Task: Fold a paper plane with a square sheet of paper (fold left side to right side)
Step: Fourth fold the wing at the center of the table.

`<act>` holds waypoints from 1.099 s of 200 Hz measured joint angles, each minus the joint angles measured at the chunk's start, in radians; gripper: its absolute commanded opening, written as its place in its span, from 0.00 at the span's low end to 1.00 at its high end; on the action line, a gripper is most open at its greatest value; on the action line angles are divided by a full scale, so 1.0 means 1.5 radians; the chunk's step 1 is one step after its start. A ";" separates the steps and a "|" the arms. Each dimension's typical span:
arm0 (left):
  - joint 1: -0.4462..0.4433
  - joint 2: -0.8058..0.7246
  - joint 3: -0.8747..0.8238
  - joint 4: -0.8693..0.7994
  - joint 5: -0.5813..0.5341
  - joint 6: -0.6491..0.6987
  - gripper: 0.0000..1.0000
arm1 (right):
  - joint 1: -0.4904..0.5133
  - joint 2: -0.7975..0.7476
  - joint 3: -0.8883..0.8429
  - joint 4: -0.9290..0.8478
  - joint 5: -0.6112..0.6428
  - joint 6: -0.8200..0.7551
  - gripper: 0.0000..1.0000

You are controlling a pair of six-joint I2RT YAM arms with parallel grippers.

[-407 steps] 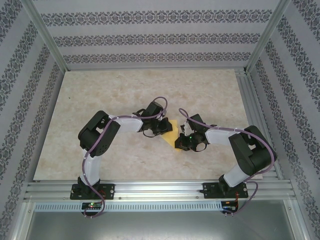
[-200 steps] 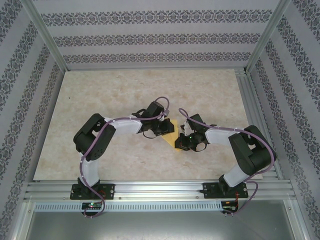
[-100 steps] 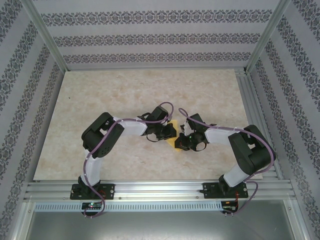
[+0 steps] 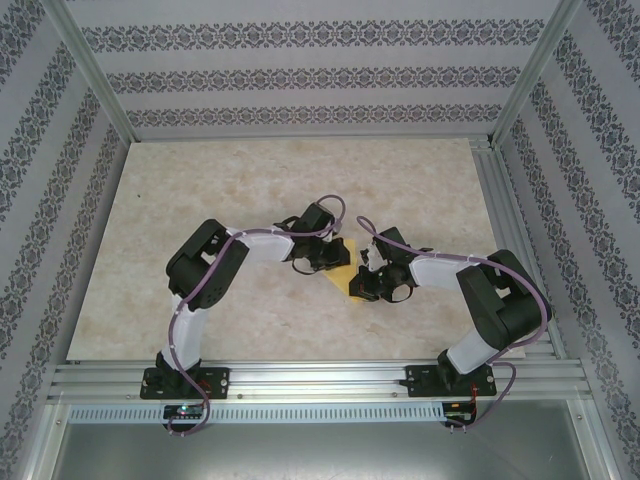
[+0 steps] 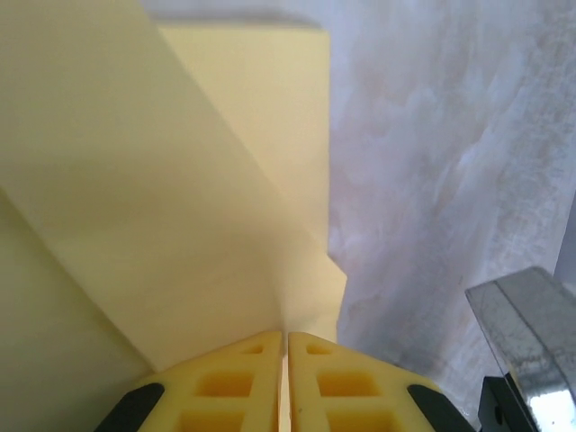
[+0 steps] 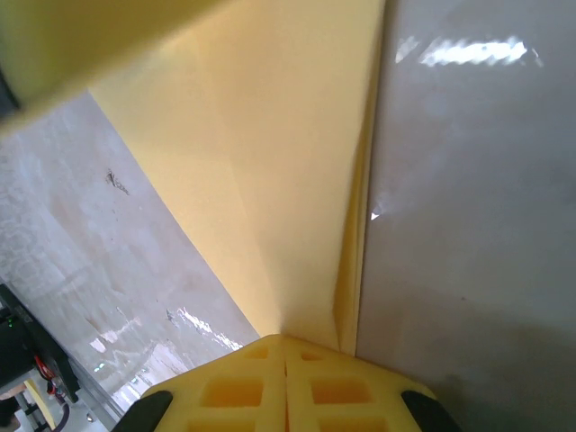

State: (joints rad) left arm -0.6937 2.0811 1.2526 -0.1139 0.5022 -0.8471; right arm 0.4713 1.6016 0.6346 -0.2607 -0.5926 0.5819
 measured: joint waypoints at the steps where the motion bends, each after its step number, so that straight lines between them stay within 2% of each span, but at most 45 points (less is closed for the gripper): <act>1: 0.000 0.001 0.001 0.000 0.000 0.001 0.13 | 0.000 0.000 0.000 0.000 0.000 0.000 0.07; 32: 0.028 0.013 0.028 -0.017 -0.018 0.020 0.13 | 0.000 -0.001 -0.001 0.000 0.001 0.000 0.07; 141: 0.085 0.071 0.135 -0.086 -0.010 0.066 0.13 | 0.003 -0.003 -0.003 0.003 0.007 0.000 0.07; 220: 0.101 0.099 0.185 -0.128 0.009 0.084 0.14 | 0.004 -0.002 -0.003 0.008 0.007 0.000 0.07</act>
State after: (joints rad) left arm -0.5423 2.2295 1.5299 -0.3054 0.5159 -0.7212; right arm 0.4778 1.5982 0.6304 -0.2485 -0.5819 0.5819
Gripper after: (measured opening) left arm 0.133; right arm 0.070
